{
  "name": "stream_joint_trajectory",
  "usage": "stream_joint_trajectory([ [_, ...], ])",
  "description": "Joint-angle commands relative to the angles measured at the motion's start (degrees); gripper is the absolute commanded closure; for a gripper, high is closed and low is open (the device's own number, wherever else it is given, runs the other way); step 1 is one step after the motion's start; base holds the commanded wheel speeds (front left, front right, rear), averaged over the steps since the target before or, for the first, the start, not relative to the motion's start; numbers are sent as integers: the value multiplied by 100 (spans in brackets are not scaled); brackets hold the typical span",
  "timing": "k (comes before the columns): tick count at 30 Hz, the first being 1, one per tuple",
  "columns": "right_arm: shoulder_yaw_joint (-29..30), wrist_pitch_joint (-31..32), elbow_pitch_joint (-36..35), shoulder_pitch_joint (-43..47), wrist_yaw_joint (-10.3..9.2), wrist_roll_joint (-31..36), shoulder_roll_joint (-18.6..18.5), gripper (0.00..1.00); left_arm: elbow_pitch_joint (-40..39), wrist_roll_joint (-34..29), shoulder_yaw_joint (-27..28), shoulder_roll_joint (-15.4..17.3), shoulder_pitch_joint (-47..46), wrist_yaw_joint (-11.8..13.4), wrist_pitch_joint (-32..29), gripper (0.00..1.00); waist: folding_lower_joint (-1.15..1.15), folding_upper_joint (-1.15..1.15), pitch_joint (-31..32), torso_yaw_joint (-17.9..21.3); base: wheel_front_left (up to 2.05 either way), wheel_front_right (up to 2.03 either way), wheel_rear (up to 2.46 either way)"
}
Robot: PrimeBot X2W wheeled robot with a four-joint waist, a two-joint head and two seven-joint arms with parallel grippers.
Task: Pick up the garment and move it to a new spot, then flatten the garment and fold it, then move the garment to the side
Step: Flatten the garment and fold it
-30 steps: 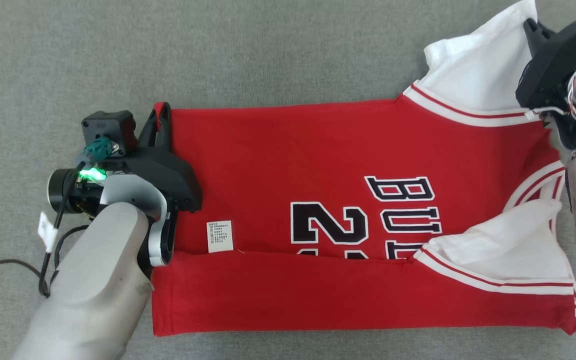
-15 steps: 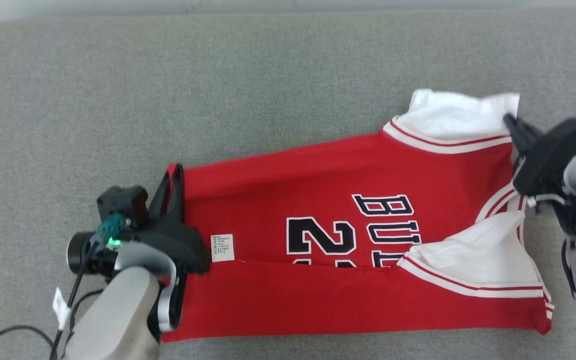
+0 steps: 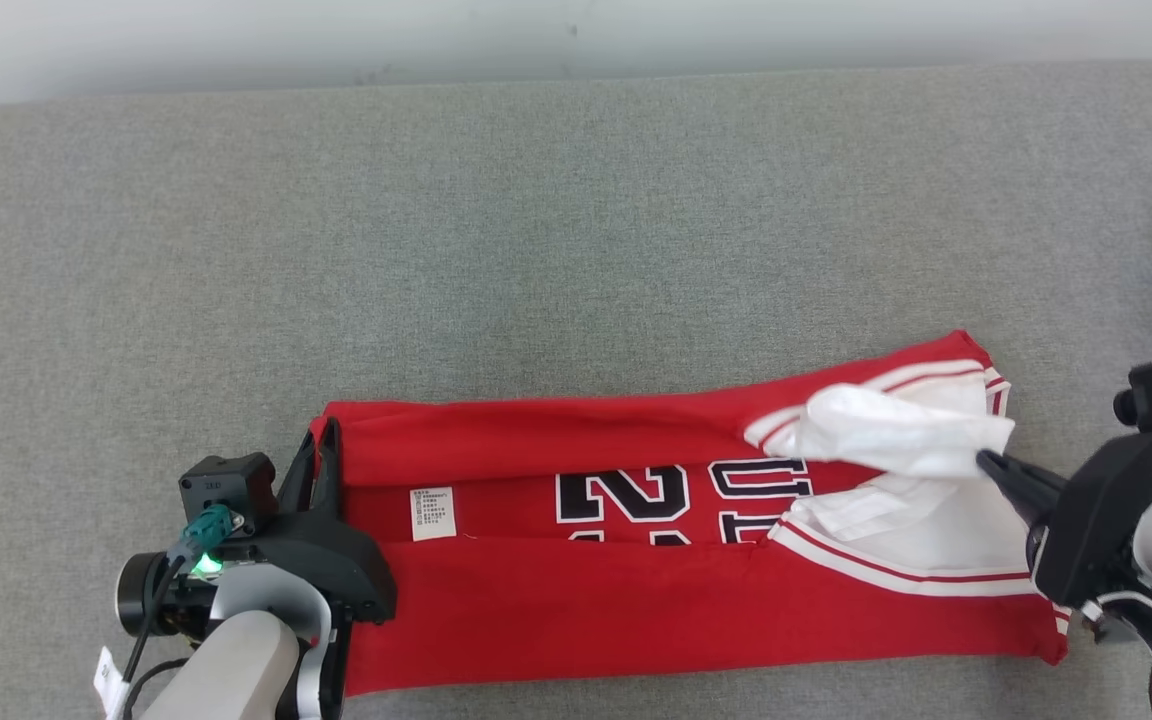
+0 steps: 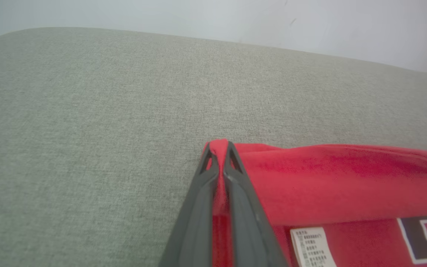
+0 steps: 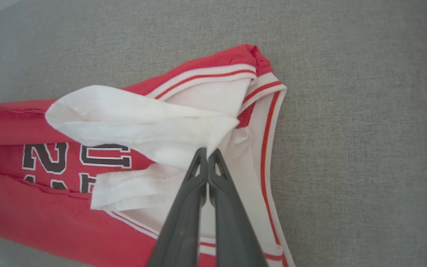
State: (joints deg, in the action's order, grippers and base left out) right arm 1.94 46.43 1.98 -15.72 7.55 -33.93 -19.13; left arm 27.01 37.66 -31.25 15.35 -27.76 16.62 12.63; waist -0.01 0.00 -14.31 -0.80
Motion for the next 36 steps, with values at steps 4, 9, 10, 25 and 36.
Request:
stream_joint_trajectory([
  [4, 215, 429, -477, 447, -16, 143, 142, 100, -5, 14, -5, 40, 101, -8, 32, 100, 1, 0, 56, 20, 0, 0, 0],
  [9, 391, 880, -941, 789, -16, 309, 357, 100, -25, 44, -7, 39, 193, -15, 68, 100, 1, 0, 95, 36, 0, 0, 0],
  [10, 407, 966, -988, 845, -16, 347, 385, 100, -37, 53, -3, 36, 223, -4, 73, 100, 1, 0, 103, 34, 0, 0, 0],
  [25, 565, 1730, -1278, 1490, -16, 495, 729, 0, -464, 23, 374, 4, 996, -75, 252, 0, 1, 0, 463, -93, 0, 0, 0],
  [36, 1079, 553, -942, 1363, -16, 826, 1041, 0, -1938, -1394, 1791, -416, 2111, -887, 251, 0, 1, 0, 929, -270, 0, 0, 0],
])
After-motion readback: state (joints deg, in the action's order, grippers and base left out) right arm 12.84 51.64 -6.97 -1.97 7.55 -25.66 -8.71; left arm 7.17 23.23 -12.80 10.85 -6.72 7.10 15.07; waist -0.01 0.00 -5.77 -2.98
